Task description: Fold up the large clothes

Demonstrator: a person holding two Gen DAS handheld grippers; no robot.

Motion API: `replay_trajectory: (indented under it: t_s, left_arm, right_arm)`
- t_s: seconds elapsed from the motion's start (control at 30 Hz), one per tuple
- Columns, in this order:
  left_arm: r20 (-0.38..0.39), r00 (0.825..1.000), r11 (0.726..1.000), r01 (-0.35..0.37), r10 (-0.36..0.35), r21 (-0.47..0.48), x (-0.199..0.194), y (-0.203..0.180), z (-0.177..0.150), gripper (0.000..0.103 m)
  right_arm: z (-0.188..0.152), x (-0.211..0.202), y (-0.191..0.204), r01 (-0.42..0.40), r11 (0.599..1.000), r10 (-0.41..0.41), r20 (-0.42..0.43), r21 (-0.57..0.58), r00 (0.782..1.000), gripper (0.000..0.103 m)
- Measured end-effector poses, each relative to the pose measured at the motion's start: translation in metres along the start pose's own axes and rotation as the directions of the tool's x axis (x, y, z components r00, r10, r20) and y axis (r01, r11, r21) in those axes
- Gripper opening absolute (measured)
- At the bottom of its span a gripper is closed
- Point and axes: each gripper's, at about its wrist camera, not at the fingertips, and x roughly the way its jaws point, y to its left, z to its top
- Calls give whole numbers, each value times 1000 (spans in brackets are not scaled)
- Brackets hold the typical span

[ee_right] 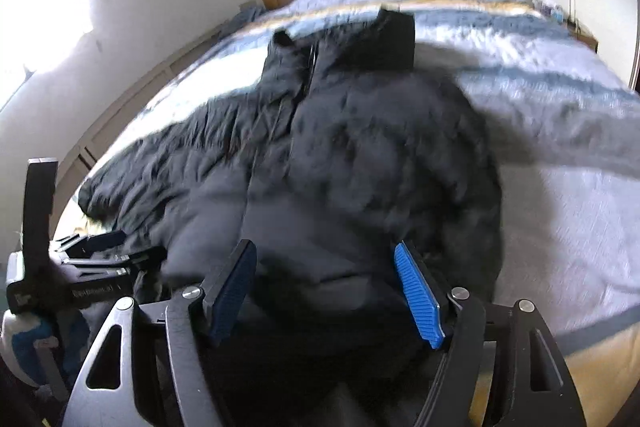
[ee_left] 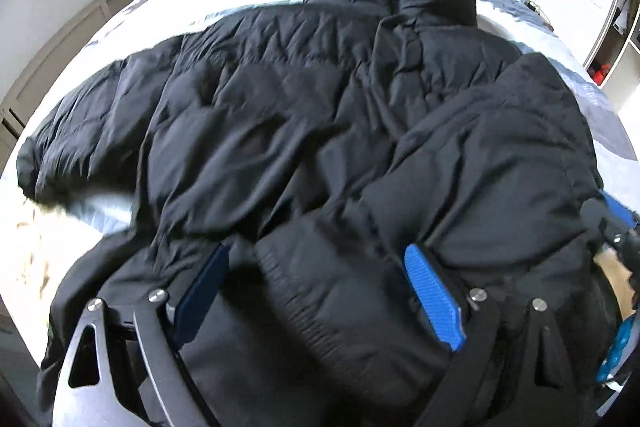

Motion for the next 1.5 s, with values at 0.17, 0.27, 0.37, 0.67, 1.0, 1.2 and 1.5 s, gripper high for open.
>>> replay_trajectory:
  t_s: [0.17,0.27,0.37,0.67,1.0,1.2,1.5]
  left_arm:
    - [41,999,1000,-9,9,-10,-36,24,-15,90]
    - [92,996,999,0,3,-37,-66,46,-24,90]
    - [129,991,998,32,-24,-58,-93,69,-32,90]
    - [203,972,986,139,-117,-96,-156,135,-62,90]
    - [266,955,956,191,-129,-222,-175,239,-85,90]
    - [271,958,931,184,-98,-315,-165,305,-91,90]
    - [218,970,868,196,-104,-457,-115,406,-93,90]
  right_arm:
    - [-9,-26,10,23,999,-23,-1,39,1000,72]
    - [-11,-53,22,21,999,-22,25,43,999,72]
    - [-14,-82,37,25,999,-28,59,44,998,72]
    - [-39,-153,77,54,998,-59,135,38,989,77]
    - [-47,-183,99,113,993,-119,168,44,979,78]
    - [-38,-190,100,129,987,-145,192,93,971,79]
    - [-24,-199,87,174,962,-221,222,212,950,80]
